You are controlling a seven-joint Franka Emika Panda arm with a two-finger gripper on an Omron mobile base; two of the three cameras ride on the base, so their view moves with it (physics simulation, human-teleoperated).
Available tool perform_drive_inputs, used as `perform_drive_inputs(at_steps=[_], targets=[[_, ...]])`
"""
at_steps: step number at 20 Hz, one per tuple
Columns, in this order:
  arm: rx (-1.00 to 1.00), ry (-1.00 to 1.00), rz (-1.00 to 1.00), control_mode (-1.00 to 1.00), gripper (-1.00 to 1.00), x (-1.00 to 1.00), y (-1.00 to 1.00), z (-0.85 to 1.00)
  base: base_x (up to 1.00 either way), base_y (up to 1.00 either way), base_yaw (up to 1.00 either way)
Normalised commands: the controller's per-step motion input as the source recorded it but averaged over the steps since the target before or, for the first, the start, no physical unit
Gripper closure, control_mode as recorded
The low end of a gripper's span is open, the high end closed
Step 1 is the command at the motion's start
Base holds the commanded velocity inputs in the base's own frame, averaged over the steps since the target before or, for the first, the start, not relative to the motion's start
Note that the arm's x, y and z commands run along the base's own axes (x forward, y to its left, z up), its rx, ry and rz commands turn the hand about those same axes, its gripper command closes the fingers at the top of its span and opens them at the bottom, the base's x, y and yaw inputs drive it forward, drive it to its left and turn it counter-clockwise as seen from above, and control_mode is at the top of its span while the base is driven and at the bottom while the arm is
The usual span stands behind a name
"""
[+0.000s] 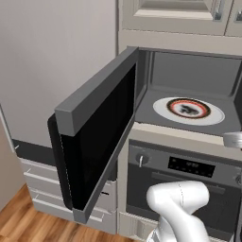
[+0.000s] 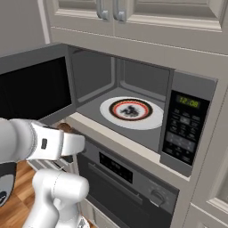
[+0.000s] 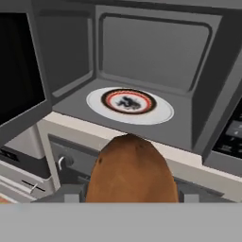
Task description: Pick the potato from the counter and place it in the microwave. Then turn on the microwave.
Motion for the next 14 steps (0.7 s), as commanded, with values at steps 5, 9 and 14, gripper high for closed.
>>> perform_drive_inputs(at_steps=[5,9,14], targets=[[0.0,-0.28,0.0,-1.0,1.0,0.16,0.0,0.0,0.0,0.0,0.0],[0.0,-0.28,-0.01,-1.0,1.0,0.11,0.0,0.0,0.0,0.0,0.0],[0.0,-0.16,-0.03,-1.0,1.0,0.2,0.0,0.0,0.0,0.0,0.0]])
